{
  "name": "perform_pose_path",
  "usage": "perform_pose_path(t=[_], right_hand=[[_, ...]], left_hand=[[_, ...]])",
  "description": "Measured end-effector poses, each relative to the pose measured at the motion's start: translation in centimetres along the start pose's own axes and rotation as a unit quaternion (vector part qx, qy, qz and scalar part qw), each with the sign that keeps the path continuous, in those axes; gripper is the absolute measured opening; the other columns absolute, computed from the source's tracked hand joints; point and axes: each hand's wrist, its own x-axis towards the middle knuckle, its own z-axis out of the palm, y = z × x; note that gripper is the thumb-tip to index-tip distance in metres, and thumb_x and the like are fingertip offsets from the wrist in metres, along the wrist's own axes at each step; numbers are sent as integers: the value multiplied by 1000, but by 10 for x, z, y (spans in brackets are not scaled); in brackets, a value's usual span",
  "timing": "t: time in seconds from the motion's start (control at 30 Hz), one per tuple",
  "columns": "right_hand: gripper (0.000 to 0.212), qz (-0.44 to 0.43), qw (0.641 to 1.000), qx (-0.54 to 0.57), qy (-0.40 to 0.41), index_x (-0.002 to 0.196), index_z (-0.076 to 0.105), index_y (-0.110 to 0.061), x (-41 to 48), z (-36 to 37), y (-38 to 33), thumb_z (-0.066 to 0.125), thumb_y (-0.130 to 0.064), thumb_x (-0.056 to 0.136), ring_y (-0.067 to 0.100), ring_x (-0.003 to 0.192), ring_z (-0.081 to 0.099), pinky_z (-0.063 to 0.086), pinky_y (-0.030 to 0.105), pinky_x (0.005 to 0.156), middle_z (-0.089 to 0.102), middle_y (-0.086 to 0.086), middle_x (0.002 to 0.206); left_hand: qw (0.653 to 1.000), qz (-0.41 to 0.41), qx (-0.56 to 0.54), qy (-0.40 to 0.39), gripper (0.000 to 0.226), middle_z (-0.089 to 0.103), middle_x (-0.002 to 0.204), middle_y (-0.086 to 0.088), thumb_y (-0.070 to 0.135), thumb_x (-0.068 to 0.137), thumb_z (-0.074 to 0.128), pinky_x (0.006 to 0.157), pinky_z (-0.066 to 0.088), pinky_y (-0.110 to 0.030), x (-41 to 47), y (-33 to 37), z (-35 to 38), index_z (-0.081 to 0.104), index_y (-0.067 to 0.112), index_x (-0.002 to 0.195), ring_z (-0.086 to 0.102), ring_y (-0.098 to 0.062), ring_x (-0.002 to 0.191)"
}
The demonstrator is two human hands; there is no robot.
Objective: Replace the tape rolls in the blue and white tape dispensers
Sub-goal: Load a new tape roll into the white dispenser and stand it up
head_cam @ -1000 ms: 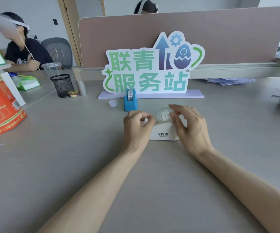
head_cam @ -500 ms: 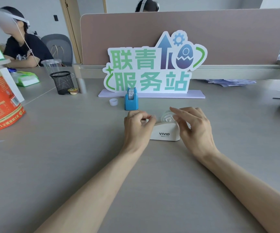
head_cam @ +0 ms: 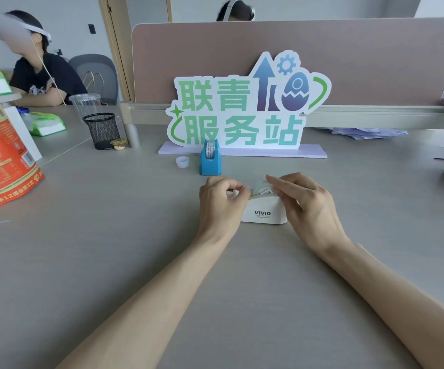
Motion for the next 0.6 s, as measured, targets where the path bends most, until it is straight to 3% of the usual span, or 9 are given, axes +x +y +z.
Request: perform_pose_path(t=[0.13, 0.3, 0.47, 0.6], right_hand=[[30, 0, 1000, -29, -1, 112, 70, -15, 0, -2, 0, 55, -3, 89, 25, 86, 65, 53, 40, 71, 68, 3, 100], [30, 30, 1000, -9, -7, 112, 70, -17, -3, -2, -8, 50, -14, 90, 18, 88, 62, 50, 33, 74, 63, -1, 102], [32, 49, 999, 16, -5, 114, 71, -17, -2, -2, -13, 60, -30, 87, 8, 76, 56, 41, 18, 68, 55, -6, 88], [46, 44, 998, 9, -35, 121, 66, -16, -5, -1, -11, 70, -37, 80, 10, 77, 55, 40, 15, 70, 55, -3, 90]], left_hand=[[1000, 0, 2, 1, 23, 55, 93, 10, 22, 82, 67, 96, 47, -41, 0, 0, 0, 57, 36, 66, 58, -26, 104], [1000, -3, 3, 0, 24, 56, 93, 10, 22, 82, 66, 95, 47, -41, -1, 0, 0, 56, 37, 66, 58, -25, 104], [1000, 0, 6, 2, 25, 59, 98, 5, 22, 83, 66, 95, 47, -40, -1, 1, 0, 55, 38, 66, 58, -25, 105], [1000, 5, 8, 1, 25, 59, 97, 5, 22, 82, 66, 96, 47, -41, -1, 0, 0, 56, 38, 67, 58, -25, 104]])
